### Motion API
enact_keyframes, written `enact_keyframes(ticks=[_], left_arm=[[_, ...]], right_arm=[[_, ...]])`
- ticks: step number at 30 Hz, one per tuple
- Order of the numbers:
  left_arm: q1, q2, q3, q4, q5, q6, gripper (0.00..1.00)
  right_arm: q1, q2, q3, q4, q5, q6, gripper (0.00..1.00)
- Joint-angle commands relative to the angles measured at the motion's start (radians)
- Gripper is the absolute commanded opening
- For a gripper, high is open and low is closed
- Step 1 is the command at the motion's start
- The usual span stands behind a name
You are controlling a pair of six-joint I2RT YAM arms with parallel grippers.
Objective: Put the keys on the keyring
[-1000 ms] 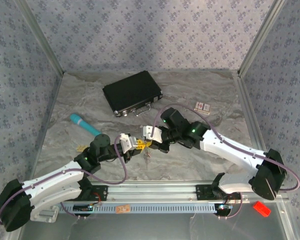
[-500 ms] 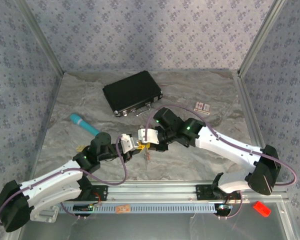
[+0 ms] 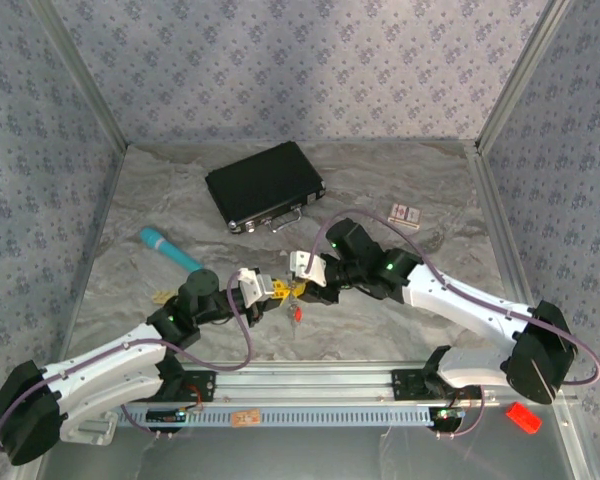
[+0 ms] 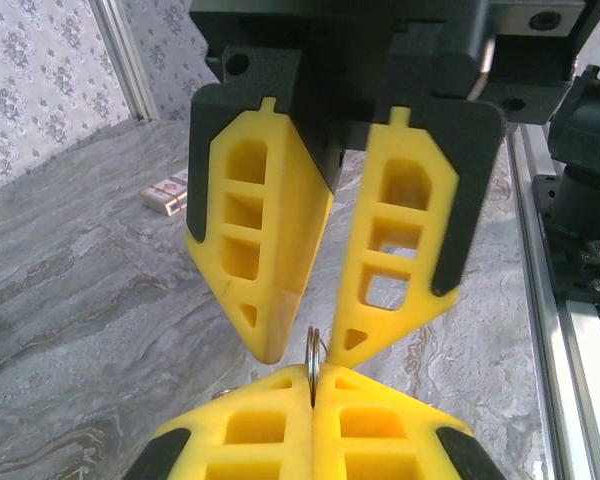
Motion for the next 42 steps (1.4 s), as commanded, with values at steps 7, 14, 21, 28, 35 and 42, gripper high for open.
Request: enact_keyframes(ticks=[7, 14, 21, 28, 35, 42], left_arm=[[0.002, -0.017, 0.007, 0.038, -0.004, -0.013, 0.08], [0.002, -0.025, 0.073, -0.119, -0.056, 0.055, 0.33], [0.002, -0.003, 0.118, -0.211, -0.067, 0.095, 0.32], [0.002, 0.011, 0.12, -0.199, -0.05, 0.098, 0.28], [0.002, 0.014, 0.119, -0.184, -0.04, 0.101, 0.16], [0.001, 0.001, 0.107, -0.156, -0.018, 0.087, 0.0]], right_arm=[[-0.008, -0.008, 0.022, -0.009, -0.025, 0.004, 0.0], [0.023, 0.032, 0.124, -0.206, 0.081, -0.097, 0.0], [0.056, 0.081, 0.205, -0.317, 0.136, -0.159, 0.0], [0.07, 0.099, 0.228, -0.325, 0.14, -0.168, 0.0], [0.082, 0.103, 0.237, -0.317, 0.135, -0.166, 0.0], [0.057, 0.042, 0.178, -0.234, 0.089, -0.116, 0.13]])
